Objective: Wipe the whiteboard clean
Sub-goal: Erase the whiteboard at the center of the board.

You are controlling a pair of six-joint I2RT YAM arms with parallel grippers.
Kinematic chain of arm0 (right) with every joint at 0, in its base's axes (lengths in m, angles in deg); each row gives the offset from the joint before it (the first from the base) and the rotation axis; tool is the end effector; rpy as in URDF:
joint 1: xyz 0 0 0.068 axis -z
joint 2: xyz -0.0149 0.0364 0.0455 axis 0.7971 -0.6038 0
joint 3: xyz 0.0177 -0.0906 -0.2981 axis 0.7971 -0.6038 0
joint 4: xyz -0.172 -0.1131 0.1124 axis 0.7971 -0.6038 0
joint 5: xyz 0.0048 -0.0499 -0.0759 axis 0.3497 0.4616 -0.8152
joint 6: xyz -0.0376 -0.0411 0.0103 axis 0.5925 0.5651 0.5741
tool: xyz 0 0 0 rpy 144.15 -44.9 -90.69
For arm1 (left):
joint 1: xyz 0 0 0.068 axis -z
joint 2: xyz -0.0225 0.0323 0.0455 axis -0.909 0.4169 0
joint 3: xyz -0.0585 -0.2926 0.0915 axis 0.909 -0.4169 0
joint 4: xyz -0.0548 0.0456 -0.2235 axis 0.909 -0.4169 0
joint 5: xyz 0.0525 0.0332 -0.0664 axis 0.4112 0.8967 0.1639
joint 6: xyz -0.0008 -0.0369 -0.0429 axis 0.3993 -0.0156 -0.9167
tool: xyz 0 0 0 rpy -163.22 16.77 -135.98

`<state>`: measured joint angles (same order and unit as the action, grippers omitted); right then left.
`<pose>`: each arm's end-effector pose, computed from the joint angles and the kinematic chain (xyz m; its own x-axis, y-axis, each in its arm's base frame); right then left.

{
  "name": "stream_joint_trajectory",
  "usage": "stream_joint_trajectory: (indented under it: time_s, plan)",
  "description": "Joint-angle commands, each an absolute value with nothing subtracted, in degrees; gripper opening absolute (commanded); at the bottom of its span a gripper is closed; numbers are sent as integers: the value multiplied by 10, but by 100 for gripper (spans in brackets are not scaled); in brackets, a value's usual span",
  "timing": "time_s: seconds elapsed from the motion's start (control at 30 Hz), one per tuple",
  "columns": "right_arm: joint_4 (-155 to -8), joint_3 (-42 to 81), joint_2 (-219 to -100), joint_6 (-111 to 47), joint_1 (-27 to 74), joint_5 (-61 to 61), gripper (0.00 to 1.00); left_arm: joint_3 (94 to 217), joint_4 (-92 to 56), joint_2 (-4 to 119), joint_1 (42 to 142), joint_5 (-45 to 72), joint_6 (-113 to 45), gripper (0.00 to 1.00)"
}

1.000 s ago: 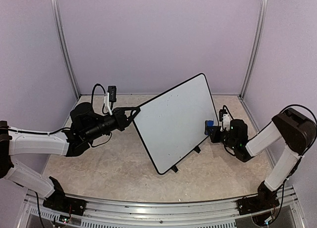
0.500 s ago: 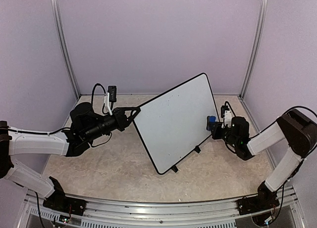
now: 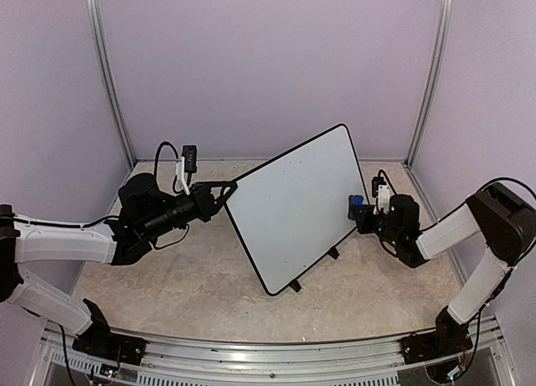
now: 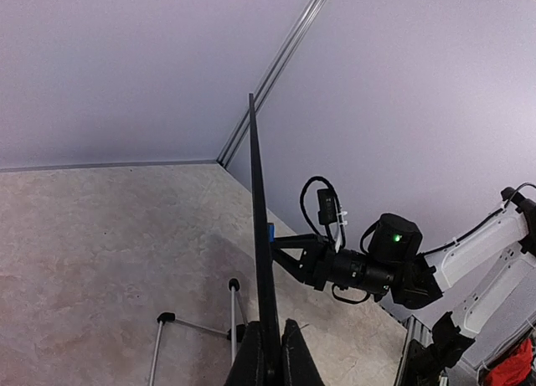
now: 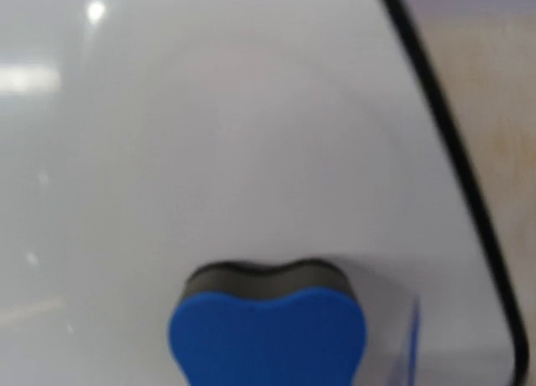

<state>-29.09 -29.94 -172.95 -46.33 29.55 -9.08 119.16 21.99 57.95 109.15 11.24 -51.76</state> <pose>0.2653 0.1130 0.2055 -0.3789 0.2305 -0.8963 -0.2517 0.9063 0.3395 0.1836 -0.1859 0.3220 -0.3736 -0.3176 -0.8715 0.7208 0.4919 -0.4883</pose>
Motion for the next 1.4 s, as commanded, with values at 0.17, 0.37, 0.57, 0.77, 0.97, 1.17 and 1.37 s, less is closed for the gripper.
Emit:
stream_joint_trajectory:
  time_s: [0.17,0.37,0.57,0.77,0.97,1.17,1.37]
  plan:
    - [-248,-265,-1729,-479,329,-52,23,1169,155,590,1107,13,-467,0]
    - [-135,-327,-1791,-537,329,-19,23,1169,153,588,1107,15,-466,0]
    - [-57,-370,-1836,-562,329,-5,22,1169,155,589,1107,12,-467,0]
    - [-148,-323,-1786,-532,330,-28,23,1170,155,595,1107,12,-468,0]
    - [-232,-259,-1738,-498,344,-42,23,1170,153,592,1107,14,-466,0]
    - [-224,-272,-1751,-498,350,-36,23,1170,154,591,1107,13,-467,0]
    - [-134,-339,-1803,-527,350,-27,23,1169,153,589,1107,13,-466,0]
